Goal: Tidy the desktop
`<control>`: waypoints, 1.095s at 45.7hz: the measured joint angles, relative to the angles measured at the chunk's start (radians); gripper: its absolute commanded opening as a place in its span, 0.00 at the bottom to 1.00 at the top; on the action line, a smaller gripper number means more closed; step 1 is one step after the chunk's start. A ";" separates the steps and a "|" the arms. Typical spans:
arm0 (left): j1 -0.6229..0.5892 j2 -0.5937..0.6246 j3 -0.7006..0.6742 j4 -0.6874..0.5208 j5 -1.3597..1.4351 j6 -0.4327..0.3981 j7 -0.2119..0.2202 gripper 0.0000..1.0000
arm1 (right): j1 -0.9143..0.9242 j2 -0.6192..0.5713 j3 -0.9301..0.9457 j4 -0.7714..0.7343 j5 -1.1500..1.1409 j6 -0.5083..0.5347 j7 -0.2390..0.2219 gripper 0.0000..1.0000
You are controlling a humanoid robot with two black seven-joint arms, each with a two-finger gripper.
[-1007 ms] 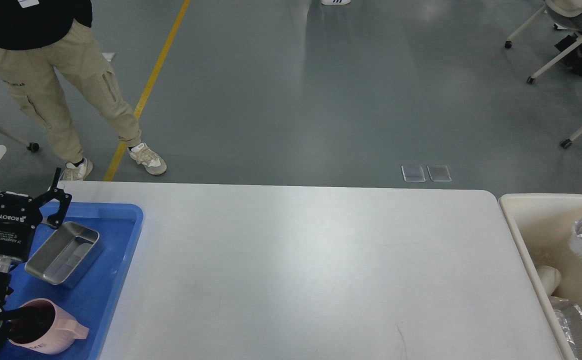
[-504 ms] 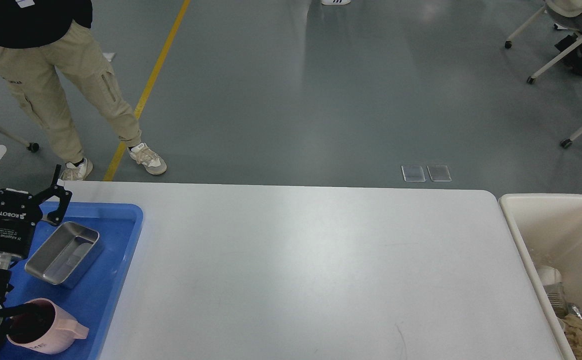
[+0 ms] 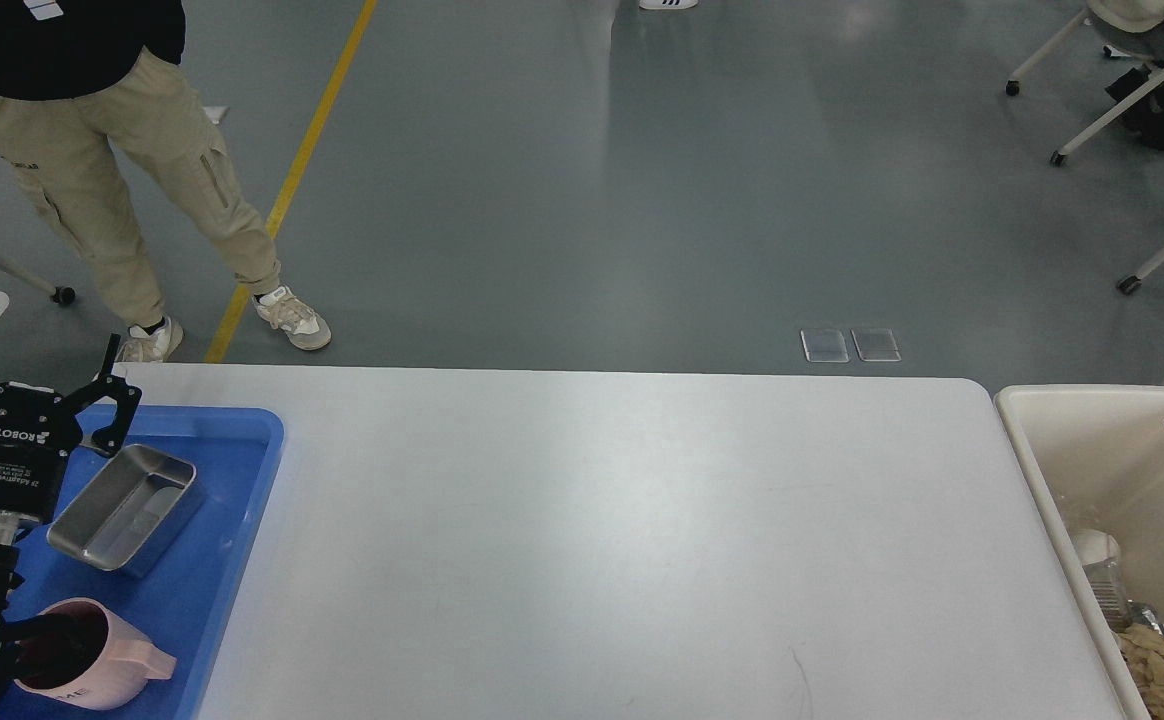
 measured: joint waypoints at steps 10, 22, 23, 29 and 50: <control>0.004 0.001 0.000 0.000 0.000 -0.001 0.000 0.98 | 0.063 0.159 0.166 -0.120 -0.042 -0.001 -0.009 1.00; 0.005 0.003 0.000 0.001 0.000 -0.001 0.002 0.98 | 0.058 0.267 0.668 -0.122 -0.043 0.128 -0.011 1.00; 0.005 0.003 0.000 0.001 0.000 -0.001 0.002 0.98 | 0.057 0.277 0.702 -0.121 -0.043 0.141 -0.011 1.00; 0.005 0.002 0.000 0.002 0.000 -0.001 0.002 0.98 | 0.039 0.338 0.860 -0.095 -0.043 0.212 -0.006 1.00; 0.005 -0.003 -0.004 0.002 -0.008 0.005 0.004 0.98 | -0.177 0.652 1.272 0.088 -0.038 0.434 -0.009 1.00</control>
